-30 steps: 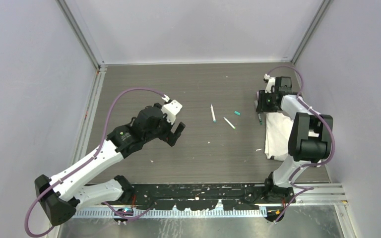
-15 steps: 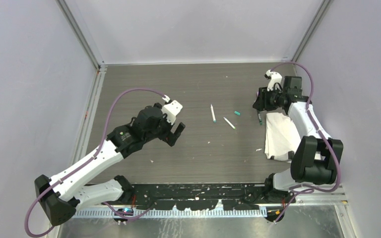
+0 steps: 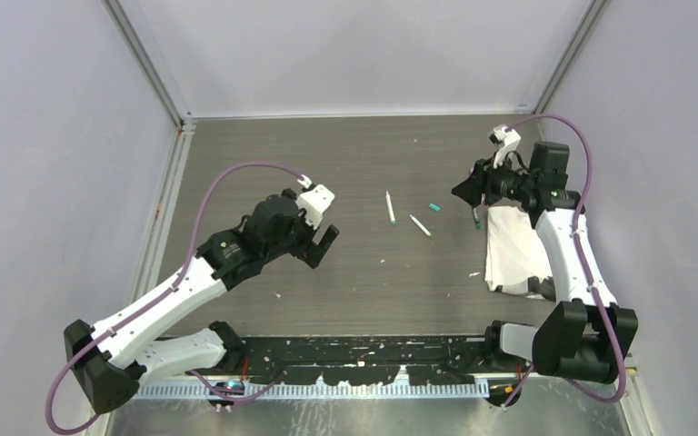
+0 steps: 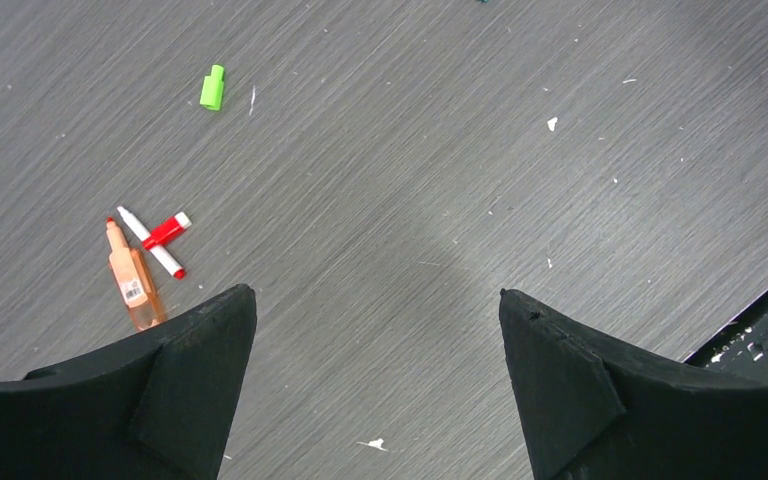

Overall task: Insert the pens into the pen caps
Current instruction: Pick up the pen from the center of the board.

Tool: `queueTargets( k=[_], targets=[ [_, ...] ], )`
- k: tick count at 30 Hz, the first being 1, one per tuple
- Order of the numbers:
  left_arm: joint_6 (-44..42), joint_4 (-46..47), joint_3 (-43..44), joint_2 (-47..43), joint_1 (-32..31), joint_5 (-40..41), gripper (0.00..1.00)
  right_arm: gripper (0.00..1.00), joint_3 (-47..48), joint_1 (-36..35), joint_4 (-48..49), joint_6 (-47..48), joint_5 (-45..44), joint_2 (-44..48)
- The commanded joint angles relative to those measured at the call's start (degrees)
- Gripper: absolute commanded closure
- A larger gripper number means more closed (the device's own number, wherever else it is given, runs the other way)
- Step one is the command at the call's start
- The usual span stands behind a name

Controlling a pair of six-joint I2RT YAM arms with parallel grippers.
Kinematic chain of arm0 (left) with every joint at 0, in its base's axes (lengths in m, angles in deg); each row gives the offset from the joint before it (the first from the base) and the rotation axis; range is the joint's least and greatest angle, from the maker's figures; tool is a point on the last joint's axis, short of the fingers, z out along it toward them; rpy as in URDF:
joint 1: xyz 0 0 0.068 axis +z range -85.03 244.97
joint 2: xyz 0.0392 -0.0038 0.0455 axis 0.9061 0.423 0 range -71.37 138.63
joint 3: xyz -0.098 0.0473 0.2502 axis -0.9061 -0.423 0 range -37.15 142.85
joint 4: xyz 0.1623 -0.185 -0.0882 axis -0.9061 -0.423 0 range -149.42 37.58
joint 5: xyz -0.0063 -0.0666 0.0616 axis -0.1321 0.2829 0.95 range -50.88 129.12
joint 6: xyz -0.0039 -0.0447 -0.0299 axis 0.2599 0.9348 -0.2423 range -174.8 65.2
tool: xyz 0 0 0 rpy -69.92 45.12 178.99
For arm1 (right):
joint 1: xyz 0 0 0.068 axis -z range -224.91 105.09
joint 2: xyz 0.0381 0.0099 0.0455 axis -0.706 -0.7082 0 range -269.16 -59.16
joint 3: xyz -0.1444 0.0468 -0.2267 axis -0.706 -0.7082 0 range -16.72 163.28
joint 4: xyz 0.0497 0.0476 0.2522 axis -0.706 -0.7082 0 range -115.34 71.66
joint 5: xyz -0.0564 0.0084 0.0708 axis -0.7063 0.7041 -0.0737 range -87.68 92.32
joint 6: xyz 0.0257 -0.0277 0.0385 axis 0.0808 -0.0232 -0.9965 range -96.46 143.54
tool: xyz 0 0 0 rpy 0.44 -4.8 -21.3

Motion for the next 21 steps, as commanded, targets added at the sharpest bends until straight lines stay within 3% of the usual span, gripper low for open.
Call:
queueTargets(
  k=[1,9,21],
  targets=[
    [-1.4,1.7,-0.4,-1.2,0.3,1.4,0.08,0.49,-1.8,0.1,3.1,0.9,12.1,2.5],
    [-1.9,2.1,-0.9,-1.0,0.3,1.9,0.08,0.48,2.9,-2.4,-0.1,-0.1,16.8,-0.3],
    [-2.8,3.0,-1.7,0.7,0.5,2.4,0.08,0.45,-3.8,-2.4,1.0,4.3,15.5,-2.0]
  ],
)
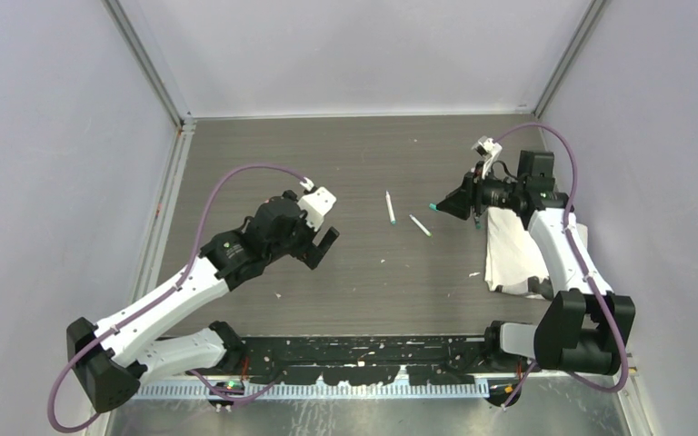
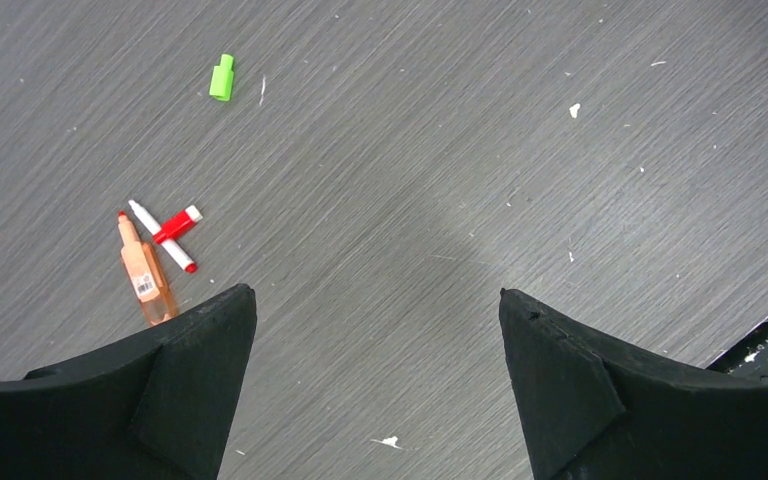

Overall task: Insert the pens into the pen caps
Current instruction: Pick up the pen from the center of the board.

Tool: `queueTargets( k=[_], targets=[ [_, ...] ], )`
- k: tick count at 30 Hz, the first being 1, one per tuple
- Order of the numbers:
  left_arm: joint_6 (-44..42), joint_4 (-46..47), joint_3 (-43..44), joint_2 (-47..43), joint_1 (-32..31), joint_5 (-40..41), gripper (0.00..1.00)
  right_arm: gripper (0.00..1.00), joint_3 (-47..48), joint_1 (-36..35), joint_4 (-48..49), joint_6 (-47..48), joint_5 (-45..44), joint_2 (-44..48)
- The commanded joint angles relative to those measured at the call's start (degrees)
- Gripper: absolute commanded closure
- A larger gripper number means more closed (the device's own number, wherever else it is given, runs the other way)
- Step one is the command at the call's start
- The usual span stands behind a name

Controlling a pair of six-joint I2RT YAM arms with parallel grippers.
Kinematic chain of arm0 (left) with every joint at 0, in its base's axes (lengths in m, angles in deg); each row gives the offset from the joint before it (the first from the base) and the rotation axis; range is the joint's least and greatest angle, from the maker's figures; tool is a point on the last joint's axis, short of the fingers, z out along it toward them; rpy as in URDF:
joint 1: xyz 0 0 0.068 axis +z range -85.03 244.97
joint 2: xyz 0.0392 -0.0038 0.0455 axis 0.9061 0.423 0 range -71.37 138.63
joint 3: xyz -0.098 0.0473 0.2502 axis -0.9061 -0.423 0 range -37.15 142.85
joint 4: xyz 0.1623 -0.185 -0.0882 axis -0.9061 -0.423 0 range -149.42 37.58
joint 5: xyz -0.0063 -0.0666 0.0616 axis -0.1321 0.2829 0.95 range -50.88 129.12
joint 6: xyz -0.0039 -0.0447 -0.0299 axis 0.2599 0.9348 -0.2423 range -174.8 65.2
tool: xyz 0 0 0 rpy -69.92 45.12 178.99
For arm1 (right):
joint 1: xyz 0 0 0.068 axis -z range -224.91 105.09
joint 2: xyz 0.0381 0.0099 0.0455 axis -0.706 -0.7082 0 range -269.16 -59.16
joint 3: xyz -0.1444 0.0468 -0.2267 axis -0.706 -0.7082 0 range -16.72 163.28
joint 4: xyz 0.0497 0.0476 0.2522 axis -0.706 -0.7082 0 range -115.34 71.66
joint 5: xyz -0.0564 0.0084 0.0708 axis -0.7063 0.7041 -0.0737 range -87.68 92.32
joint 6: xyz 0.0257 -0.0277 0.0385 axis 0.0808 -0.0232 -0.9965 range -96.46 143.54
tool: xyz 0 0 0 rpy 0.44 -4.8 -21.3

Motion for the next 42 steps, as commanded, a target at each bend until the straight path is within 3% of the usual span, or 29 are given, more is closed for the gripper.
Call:
queueTargets(
  k=[1,6,16,30,42],
  targets=[
    [-1.4,2.3,-0.4,0.5,0.6,1.1,0.08,0.45,-0.1,-0.1,0.1,1.7,0.6,-2.0],
    [-1.6,2.5,-0.6,0.7,0.9,1.5,0.08,0.45,2.2,-1.0,-6.1,6.8,-2.7,-3.8],
    [-1.7,2.5,-0.7,0.7,1.0,1.3,0.09,0.44,2.7,-2.5,-8.3,9.6,-5.9,-4.5],
    [-1.7,2.5,-0.7,0.7,1.0,0.9,0.09,0.44,3.1,-5.4,-9.7,11.8,-11.4,-6.6],
    [-1.7,2.5,-0.7,1.0,1.0,1.0,0.09,0.44,2.7,-12.0,-6.2,8.5,-23.1,-10.6]
  ],
)
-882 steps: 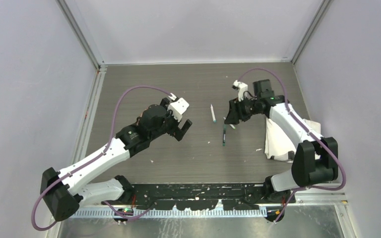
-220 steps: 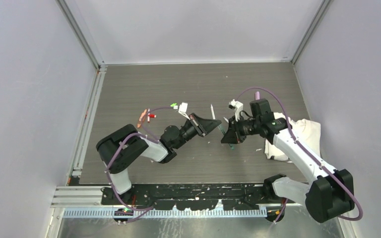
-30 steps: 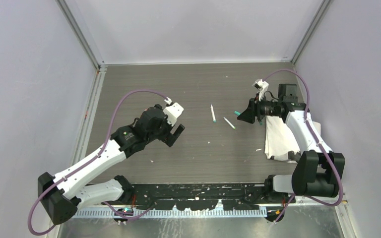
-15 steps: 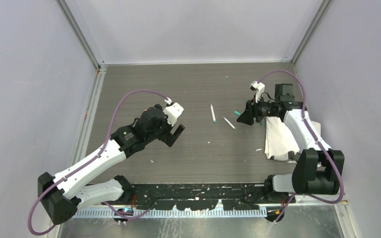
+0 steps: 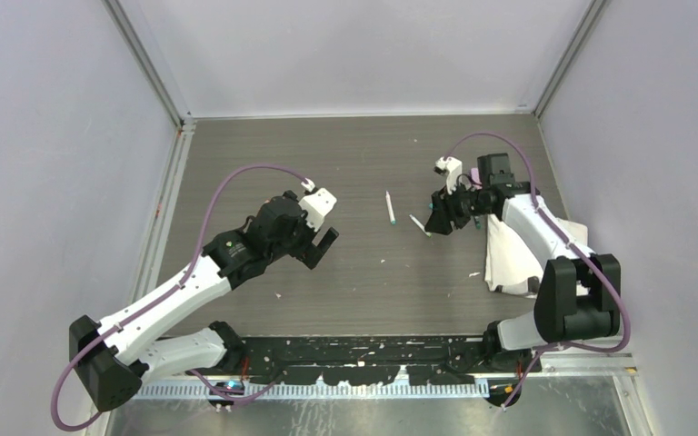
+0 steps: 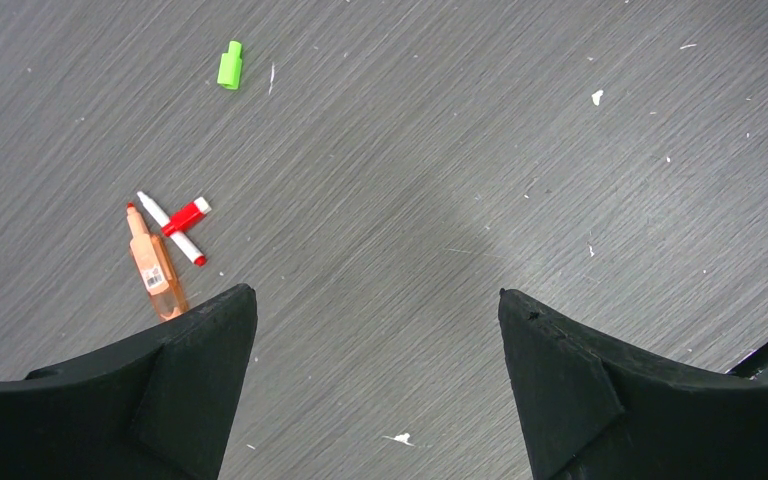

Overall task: Insert the pens into the pen caps
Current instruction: Pick up the pen from the center of the board.

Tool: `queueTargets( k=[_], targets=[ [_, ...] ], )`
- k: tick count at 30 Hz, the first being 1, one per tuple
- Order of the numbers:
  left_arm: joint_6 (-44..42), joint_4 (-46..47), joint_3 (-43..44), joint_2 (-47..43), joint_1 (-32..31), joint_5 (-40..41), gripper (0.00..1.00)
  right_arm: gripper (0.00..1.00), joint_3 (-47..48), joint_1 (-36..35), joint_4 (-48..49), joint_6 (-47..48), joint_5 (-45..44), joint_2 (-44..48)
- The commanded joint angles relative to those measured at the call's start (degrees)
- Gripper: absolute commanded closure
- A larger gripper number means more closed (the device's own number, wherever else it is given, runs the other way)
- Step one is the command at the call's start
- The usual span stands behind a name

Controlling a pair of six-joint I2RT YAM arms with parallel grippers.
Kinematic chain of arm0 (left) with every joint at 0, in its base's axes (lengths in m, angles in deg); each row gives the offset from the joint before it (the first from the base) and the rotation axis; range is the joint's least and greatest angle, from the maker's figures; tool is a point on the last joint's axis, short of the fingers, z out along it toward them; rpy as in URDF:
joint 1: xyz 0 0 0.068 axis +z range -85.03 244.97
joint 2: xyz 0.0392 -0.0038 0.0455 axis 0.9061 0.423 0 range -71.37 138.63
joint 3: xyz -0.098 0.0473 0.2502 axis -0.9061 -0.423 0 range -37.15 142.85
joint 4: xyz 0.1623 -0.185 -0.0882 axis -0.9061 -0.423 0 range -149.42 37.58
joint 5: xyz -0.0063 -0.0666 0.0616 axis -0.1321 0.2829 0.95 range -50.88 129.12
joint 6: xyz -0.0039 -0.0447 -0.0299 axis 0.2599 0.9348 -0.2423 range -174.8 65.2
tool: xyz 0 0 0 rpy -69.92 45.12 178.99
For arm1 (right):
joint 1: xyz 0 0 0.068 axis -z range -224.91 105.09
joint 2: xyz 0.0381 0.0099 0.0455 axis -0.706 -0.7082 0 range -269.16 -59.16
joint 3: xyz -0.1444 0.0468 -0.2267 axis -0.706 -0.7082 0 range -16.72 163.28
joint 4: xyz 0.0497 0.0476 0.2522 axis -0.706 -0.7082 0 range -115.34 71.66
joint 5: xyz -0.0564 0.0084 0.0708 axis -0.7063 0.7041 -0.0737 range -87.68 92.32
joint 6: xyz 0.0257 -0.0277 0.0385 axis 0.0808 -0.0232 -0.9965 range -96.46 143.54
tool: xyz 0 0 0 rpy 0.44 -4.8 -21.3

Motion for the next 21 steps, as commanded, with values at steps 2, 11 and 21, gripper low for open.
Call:
queueTargets(
  k=[2,11,21],
  targets=[
    [-0.4,2.1,0.0,0.0,0.3,0.2,0.09,0.46,1.6,-3.2,4.0,-3.2,-8.0,-2.1],
    [-0.6,2.2,0.0,0.1,0.3,0.3,0.09,0.54,4.6,-9.2,4.5,-8.1,-20.5,-10.1],
    [-0.6,2.2,0.0,0.1,0.3,0.3,0.09,0.53,6.4,-12.6,4.6,-9.7,-26.8,-15.1]
  ],
)
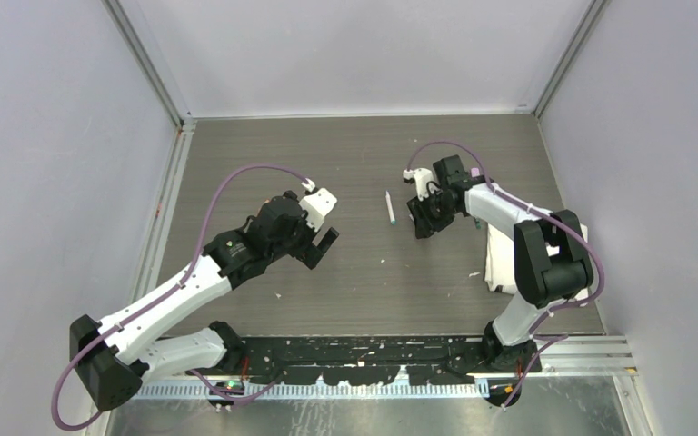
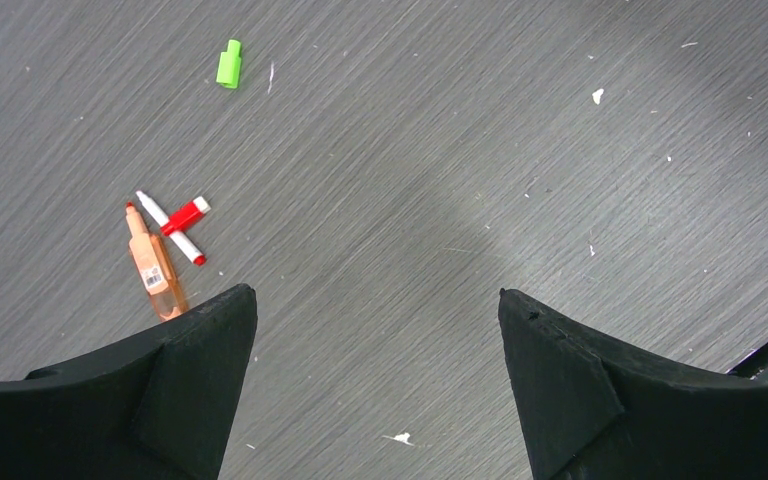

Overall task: Insert the pens into the pen caps
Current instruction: Pick up the pen from the center of the board.

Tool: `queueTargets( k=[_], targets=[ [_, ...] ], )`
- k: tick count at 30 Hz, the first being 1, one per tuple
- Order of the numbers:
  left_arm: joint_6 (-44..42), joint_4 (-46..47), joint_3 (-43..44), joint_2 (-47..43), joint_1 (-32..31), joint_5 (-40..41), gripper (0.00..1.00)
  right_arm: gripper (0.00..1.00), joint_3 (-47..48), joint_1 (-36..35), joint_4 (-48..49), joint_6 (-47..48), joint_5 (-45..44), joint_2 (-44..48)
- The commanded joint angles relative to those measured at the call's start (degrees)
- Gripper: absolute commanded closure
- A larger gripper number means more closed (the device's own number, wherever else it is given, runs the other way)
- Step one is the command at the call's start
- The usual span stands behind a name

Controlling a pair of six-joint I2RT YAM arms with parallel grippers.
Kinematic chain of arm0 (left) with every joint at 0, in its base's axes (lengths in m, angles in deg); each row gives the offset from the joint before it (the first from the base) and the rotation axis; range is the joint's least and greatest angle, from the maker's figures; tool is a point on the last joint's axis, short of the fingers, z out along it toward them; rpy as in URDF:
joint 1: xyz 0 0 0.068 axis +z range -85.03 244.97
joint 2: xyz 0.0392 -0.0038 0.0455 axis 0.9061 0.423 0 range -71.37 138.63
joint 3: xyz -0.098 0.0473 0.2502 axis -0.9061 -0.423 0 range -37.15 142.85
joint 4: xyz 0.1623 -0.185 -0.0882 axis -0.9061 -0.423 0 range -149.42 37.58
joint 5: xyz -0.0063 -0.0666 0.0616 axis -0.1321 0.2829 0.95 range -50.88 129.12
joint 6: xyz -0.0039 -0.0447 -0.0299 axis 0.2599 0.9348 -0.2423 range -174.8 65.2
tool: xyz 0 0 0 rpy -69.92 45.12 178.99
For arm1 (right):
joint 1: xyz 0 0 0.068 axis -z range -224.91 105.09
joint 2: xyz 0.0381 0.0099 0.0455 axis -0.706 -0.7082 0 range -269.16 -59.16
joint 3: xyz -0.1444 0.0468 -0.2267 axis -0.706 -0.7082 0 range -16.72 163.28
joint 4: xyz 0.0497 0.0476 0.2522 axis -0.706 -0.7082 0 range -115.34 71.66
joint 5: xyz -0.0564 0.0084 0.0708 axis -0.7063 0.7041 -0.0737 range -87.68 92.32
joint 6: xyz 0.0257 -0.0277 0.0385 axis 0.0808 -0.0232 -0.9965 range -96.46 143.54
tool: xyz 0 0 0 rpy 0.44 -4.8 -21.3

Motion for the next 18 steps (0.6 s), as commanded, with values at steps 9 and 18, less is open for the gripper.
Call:
queueTargets(
  k=[9,18],
  targets=[
    [-0.5,2.2,0.0,0.0,0.3,0.1,0.09,0.54,2.9,-1.1,2.9,-3.0,-6.7,-3.0],
    [-0.4,2.1,0.0,0.1,0.3,-0.1,0.09,0.59,3.1,-1.6,4.8,-4.4,-9.7,-5.1]
  ],
)
